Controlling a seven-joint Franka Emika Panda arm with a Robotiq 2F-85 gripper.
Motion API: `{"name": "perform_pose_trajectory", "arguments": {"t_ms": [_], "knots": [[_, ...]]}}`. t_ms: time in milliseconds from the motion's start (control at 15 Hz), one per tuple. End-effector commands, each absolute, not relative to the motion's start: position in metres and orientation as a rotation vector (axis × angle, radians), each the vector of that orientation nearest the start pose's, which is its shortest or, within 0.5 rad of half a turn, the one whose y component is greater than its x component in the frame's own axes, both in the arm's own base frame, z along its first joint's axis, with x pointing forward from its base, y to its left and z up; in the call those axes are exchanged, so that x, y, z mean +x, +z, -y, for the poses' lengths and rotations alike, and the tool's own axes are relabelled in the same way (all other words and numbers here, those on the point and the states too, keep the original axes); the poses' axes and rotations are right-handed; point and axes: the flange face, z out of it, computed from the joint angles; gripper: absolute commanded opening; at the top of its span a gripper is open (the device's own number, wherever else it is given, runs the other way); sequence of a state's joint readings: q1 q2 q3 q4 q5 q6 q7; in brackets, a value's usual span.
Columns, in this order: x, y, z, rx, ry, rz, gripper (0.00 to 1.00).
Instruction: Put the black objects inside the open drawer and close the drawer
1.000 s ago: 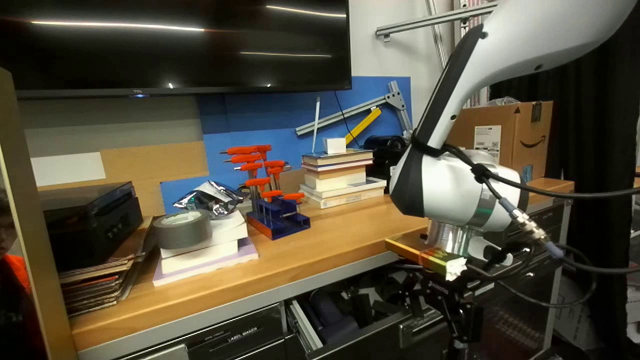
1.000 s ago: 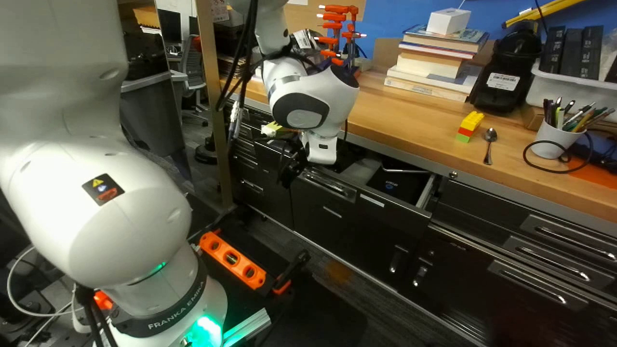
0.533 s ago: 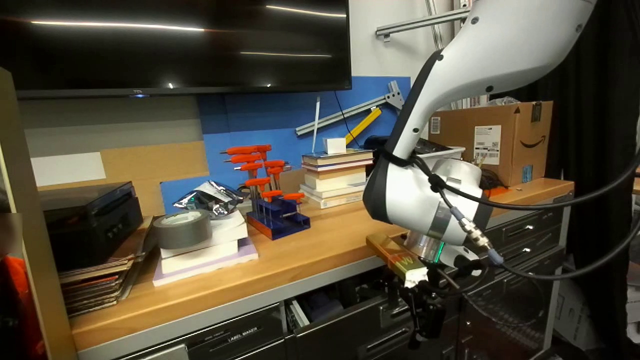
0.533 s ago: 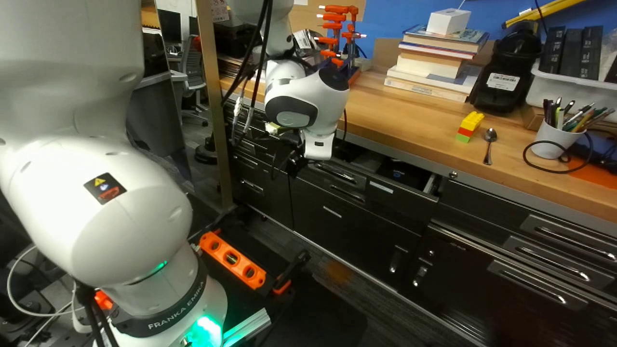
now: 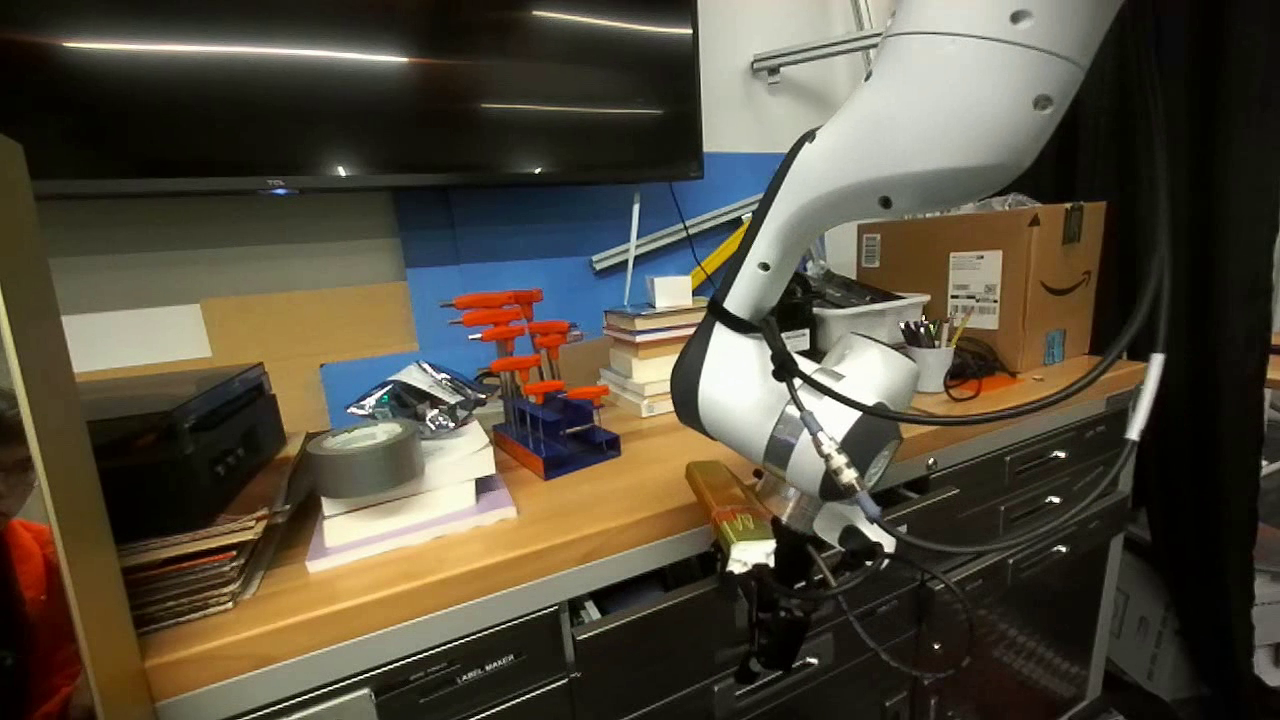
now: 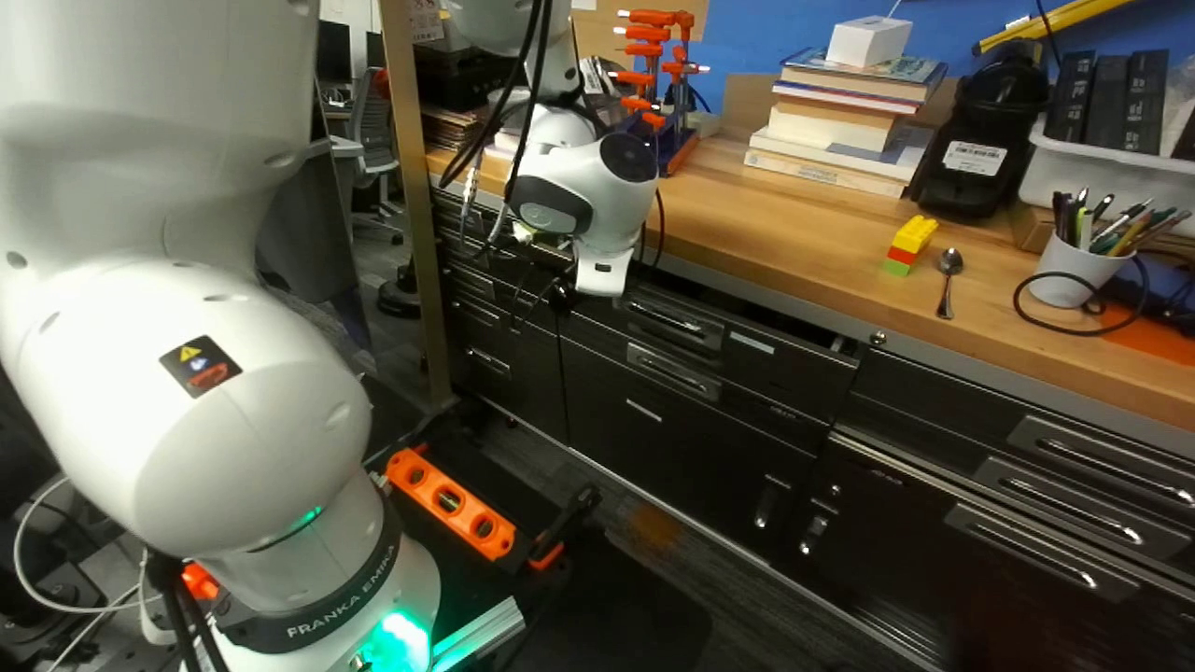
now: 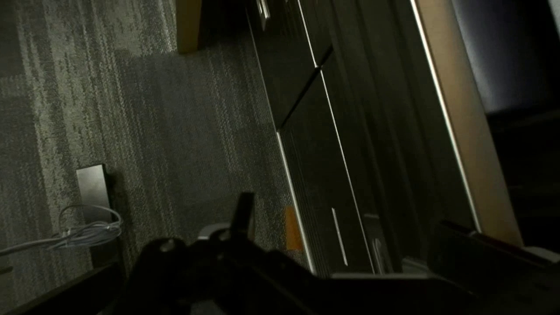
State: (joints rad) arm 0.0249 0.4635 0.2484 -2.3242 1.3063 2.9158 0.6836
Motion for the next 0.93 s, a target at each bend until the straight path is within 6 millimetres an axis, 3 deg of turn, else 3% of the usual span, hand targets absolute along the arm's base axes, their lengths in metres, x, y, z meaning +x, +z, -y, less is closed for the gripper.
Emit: {"name": "perform_pose_trajectory", "arguments": {"t_ms": [0,600,733,867], "knots": [[0.494,0.113,-0.104,-1.764,0.214,-2.039,1.00],[0.474,0.127,-0.113,-1.970,0.207,-1.850,1.00],[0.464,0.132,-0.117,-2.115,0.218,-1.742,1.00],[0.454,0.150,-0.114,-2.233,0.232,-1.669,1.00]]}}
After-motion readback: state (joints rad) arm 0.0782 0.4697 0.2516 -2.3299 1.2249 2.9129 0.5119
